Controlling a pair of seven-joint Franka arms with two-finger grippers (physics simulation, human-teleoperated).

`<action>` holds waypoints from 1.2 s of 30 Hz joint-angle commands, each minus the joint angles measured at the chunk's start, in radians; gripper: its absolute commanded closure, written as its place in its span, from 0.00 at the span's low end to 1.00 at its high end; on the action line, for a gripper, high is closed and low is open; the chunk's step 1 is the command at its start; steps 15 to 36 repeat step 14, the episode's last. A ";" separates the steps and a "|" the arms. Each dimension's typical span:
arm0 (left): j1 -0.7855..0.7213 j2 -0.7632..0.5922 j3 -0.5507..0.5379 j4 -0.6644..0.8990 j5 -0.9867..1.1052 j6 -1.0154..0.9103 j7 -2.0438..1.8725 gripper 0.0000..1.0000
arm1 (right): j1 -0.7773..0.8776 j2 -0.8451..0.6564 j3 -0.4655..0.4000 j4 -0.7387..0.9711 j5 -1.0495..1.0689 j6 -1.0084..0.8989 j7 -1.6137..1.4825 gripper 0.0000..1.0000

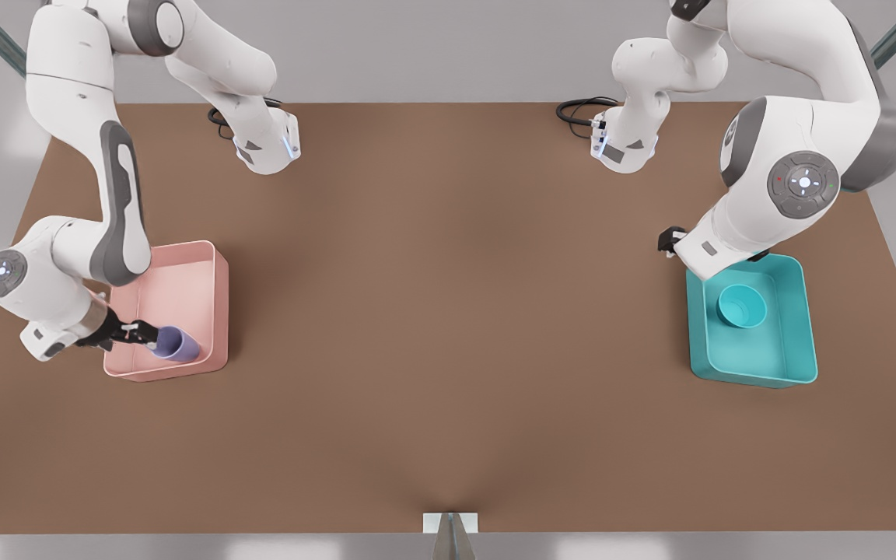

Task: Put the bowls and cups in different boxes

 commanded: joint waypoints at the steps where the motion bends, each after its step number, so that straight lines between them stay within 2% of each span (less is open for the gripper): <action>1: 0.000 0.000 0.000 0.000 0.001 -0.001 -0.071 0.00 | 0.045 -0.031 0.000 0.097 0.026 -0.444 0.191 0.00; 2: 0.000 0.000 0.000 0.000 0.002 -0.001 -0.071 0.00 | 0.070 -0.051 0.002 0.190 0.019 -0.636 0.302 0.00; 4: 0.000 0.000 0.000 0.000 0.004 -0.001 -0.071 0.00 | 0.070 -0.201 -0.003 0.170 0.029 -0.679 0.304 0.00; 5: 0.000 0.002 0.000 0.000 0.002 0.001 -0.071 0.00 | 0.073 -0.230 -0.004 0.167 0.030 -0.708 0.304 0.00; 8: 0.002 0.002 0.001 0.000 0.002 0.001 -0.071 0.00 | 0.065 -0.319 -0.009 0.028 0.019 -0.563 0.287 0.00; 11: 0.002 0.000 0.003 0.000 0.001 -0.001 -0.071 0.00 | 0.070 -0.258 -0.010 0.137 0.031 -0.576 0.307 0.00; 36: 0.009 0.000 0.003 0.000 0.001 -0.001 -0.071 0.00 | 0.068 -0.258 -0.010 0.134 0.025 -0.576 0.304 0.00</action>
